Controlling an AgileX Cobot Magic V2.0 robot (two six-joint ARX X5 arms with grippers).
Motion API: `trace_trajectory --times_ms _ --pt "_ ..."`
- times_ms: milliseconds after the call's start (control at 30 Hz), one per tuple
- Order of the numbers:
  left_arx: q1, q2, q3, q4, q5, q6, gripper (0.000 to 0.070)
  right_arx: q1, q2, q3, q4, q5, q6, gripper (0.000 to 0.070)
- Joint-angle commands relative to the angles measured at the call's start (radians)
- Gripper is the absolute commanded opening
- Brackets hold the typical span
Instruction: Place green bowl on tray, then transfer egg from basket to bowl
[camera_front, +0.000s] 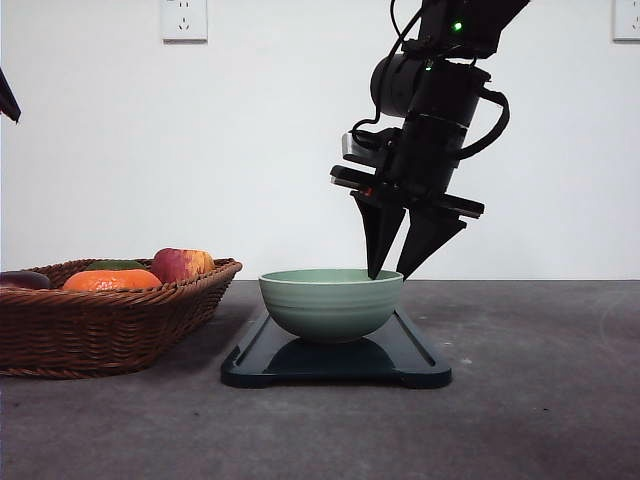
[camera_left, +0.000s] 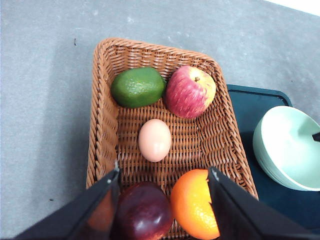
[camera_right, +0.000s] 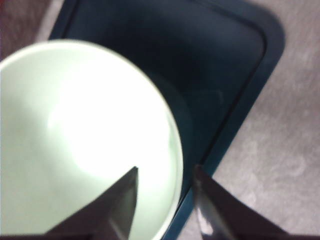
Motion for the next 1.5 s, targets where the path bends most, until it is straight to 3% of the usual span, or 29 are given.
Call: trace_trajectory --times_ms 0,233,500,800,1200,1467 --pt "-0.001 0.006 0.025 0.005 0.003 0.006 0.0352 0.006 -0.011 0.033 0.009 0.015 0.004 0.0232" --pt "-0.001 0.006 0.025 0.005 0.003 0.006 0.0352 0.013 -0.142 -0.030 0.074 0.079 -0.007 0.0230" --pt "-0.001 0.006 0.025 0.004 0.003 0.006 0.0352 0.033 -0.418 -0.421 0.408 0.063 -0.018 0.0225" --pt "-0.001 0.006 0.025 0.004 0.003 0.006 0.0352 0.025 -0.707 -0.733 0.586 0.049 -0.021 0.0225" --pt "-0.014 0.006 0.025 -0.028 0.007 0.006 0.0352 0.026 -1.085 -1.086 0.622 0.054 -0.020 0.0225" --pt "-0.088 0.061 0.051 -0.063 0.010 -0.013 0.0352 0.026 -1.201 -1.125 0.611 0.055 -0.039 0.0225"
